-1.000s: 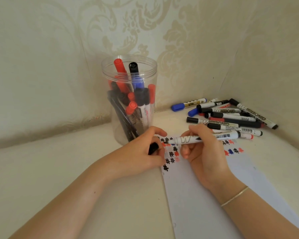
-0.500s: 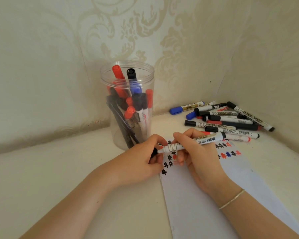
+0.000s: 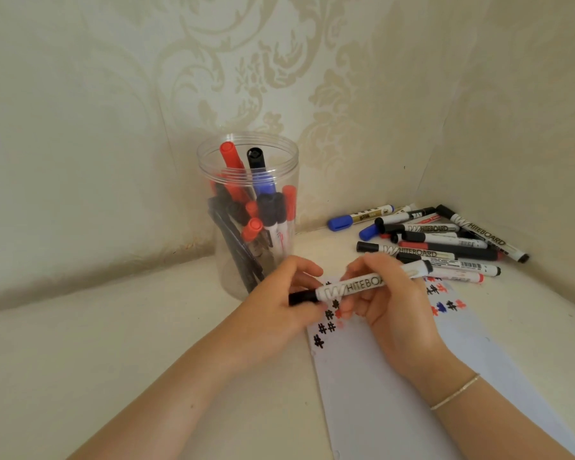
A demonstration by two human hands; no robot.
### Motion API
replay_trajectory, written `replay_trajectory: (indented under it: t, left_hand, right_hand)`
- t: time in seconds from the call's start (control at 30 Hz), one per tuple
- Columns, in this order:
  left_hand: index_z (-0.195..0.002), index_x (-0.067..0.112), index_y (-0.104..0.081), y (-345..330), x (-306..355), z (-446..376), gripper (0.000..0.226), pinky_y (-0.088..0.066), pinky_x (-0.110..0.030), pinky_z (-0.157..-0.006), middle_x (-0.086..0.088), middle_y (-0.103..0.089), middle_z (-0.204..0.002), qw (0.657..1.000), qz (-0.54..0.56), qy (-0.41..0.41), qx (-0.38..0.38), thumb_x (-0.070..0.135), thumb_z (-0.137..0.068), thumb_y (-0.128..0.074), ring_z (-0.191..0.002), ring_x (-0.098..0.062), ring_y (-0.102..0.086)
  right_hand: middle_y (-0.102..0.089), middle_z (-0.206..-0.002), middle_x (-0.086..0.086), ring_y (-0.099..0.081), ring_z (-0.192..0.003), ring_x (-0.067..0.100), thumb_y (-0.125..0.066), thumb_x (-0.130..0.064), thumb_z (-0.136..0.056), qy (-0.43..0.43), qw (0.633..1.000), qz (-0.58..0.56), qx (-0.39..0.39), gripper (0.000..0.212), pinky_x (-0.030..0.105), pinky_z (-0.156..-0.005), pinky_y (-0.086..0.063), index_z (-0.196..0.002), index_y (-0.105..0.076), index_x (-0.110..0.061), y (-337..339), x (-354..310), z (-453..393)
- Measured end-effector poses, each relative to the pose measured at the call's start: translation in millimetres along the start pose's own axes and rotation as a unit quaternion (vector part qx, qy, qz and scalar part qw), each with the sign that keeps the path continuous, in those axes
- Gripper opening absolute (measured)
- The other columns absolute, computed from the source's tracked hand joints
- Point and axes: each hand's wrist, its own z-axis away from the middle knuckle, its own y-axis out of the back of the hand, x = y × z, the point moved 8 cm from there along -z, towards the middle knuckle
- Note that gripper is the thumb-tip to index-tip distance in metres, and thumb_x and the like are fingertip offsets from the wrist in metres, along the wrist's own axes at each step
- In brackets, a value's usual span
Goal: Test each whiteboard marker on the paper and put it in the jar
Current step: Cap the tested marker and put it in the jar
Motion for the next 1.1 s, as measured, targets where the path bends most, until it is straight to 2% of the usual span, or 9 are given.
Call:
replay_trajectory:
  t: [0.1,0.17,0.23,0.37,0.47,0.7,0.93,1.0,1.1]
  left_hand:
    - [-0.101,0.005,-0.064,1.0,2.1,-1.3,0.018,-0.056,-0.020,-0.069,-0.009,-0.073,-0.091,0.949,0.311,0.038,0.043,-0.004,-0.088,-0.056,-0.087,-0.016,-0.072]
    - [-0.104,0.001,-0.064,-4.5,3.6,-0.5,0.017,-0.057,-0.020,-0.065,-0.013,-0.074,-0.094,0.933,0.354,0.049,0.040,0.007,-0.092,-0.053,-0.087,-0.018,-0.072]
    - [-0.100,-0.001,-0.061,-10.0,3.3,-0.4,0.020,-0.053,-0.021,-0.053,-0.015,-0.073,-0.084,0.939,0.336,0.061,0.025,0.016,-0.095,-0.051,-0.067,-0.018,-0.071]
    - [-0.087,0.001,-0.058,-11.7,-5.3,-0.3,0.022,-0.030,-0.018,-0.036,-0.010,-0.058,-0.055,0.951,0.289,0.105,0.035,0.023,-0.093,-0.054,-0.035,-0.011,-0.038]
    - [-0.086,0.000,-0.060,-8.7,-7.0,2.2,0.032,-0.020,-0.019,-0.038,-0.004,-0.045,-0.050,0.956,0.270,0.096,0.063,0.031,-0.090,-0.059,-0.037,-0.010,-0.026]
    - [-0.072,0.003,-0.052,-1.8,-7.0,5.0,0.035,-0.025,-0.020,-0.036,-0.005,-0.043,-0.047,0.954,0.248,0.075,0.149,0.032,-0.089,-0.061,-0.033,-0.011,-0.028]
    - [-0.071,0.007,-0.053,-4.1,-0.2,6.5,0.028,-0.037,-0.021,-0.043,-0.007,-0.053,-0.053,0.964,0.219,0.028,0.150,0.026,-0.090,-0.059,-0.041,-0.014,-0.042]
    - [-0.077,0.010,-0.056,-6.2,14.2,9.5,0.019,-0.043,-0.021,-0.050,-0.001,-0.059,-0.060,0.973,0.183,-0.015,0.139,0.022,-0.092,-0.058,-0.048,-0.012,-0.050]
    - [-0.086,0.024,-0.052,9.8,73.8,24.7,0.011,-0.042,-0.012,-0.054,0.015,-0.058,-0.063,0.956,-0.055,-0.195,0.210,0.029,-0.095,-0.055,-0.056,0.000,-0.055]
  right_hand:
    - [-0.059,-0.060,0.011,-0.055,-0.043,0.020,-0.052,-0.006,-0.091,-0.009,0.997,-0.046,0.059,0.016,0.027,-0.043,-0.048,-0.075,-0.050,-0.008,10.2,-3.2,-0.7]
    - [-0.060,-0.059,0.011,-0.056,-0.044,0.018,-0.054,-0.005,-0.090,-0.018,0.995,-0.065,0.070,0.014,0.026,-0.043,-0.049,-0.077,-0.050,-0.009,11.1,-2.3,-0.6]
    - [-0.060,-0.057,0.012,-0.057,-0.043,0.018,-0.055,-0.005,-0.090,-0.017,0.995,-0.061,0.075,0.014,0.025,-0.043,-0.049,-0.078,-0.049,-0.008,10.8,-1.7,-0.4]
    - [-0.059,-0.054,0.013,-0.055,-0.037,0.019,-0.055,-0.003,-0.090,0.001,0.997,-0.021,0.071,0.024,0.024,-0.038,-0.046,-0.070,-0.045,-0.007,6.2,-2.7,0.9]
    - [-0.060,-0.056,0.017,-0.056,-0.038,0.020,-0.055,-0.003,-0.090,0.007,0.998,-0.004,0.061,0.024,0.026,-0.039,-0.048,-0.068,-0.046,-0.006,0.1,-0.9,3.1]
    - [-0.063,-0.065,0.029,-0.060,-0.045,0.025,-0.053,-0.005,-0.092,-0.006,1.000,0.002,0.014,0.023,0.028,-0.047,-0.052,-0.070,-0.053,0.001,-10.5,5.6,7.7]
    - [-0.059,-0.054,0.019,-0.056,-0.044,0.023,-0.051,-0.011,-0.094,-0.046,0.998,-0.013,0.041,0.018,0.028,-0.047,-0.050,-0.080,-0.054,0.001,-4.1,10.3,5.6]
    - [-0.057,-0.052,0.014,-0.054,-0.042,0.019,-0.053,-0.014,-0.093,-0.067,0.995,-0.033,0.060,0.019,0.026,-0.045,-0.049,-0.082,-0.056,0.002,-2.4,10.7,3.1]
    - [-0.054,-0.052,0.008,-0.051,-0.040,0.013,-0.061,-0.025,-0.090,-0.065,0.992,-0.070,0.080,0.023,0.021,-0.042,-0.048,-0.087,-0.053,-0.004,-11.2,-12.4,-12.9]
